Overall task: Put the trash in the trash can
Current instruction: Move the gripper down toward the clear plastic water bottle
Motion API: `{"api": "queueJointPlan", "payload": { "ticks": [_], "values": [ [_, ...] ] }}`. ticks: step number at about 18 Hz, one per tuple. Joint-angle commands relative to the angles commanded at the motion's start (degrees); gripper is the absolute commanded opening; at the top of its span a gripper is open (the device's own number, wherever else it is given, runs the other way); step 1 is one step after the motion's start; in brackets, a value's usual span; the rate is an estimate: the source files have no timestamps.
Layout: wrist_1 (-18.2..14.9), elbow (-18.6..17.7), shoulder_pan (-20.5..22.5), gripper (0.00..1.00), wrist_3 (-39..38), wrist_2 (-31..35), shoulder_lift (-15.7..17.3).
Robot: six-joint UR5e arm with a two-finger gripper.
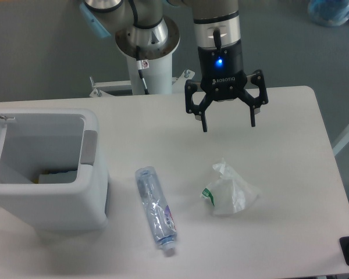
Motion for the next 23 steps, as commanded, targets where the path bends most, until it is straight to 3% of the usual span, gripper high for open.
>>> {"api": "queueJointPlan", "payload": {
  "ticks": [4,7,12,18,23],
  "values": [
    [0.45,-0.35,-0.7,1.0,-3.32,0.0,-1.14],
    [0.8,-0.09,-2.1,1.0,-13.77,0.0,-3.6],
    [2.9,0.79,-3.95,1.0,-18.09,1.4,-8.17],
    [3.61,5.88,-10.36,1.0,-18.98,7.99,-19.24],
    [3.17,7.29,-12.21,1.0,-22.23,8.97,-23.55]
  ]
}}
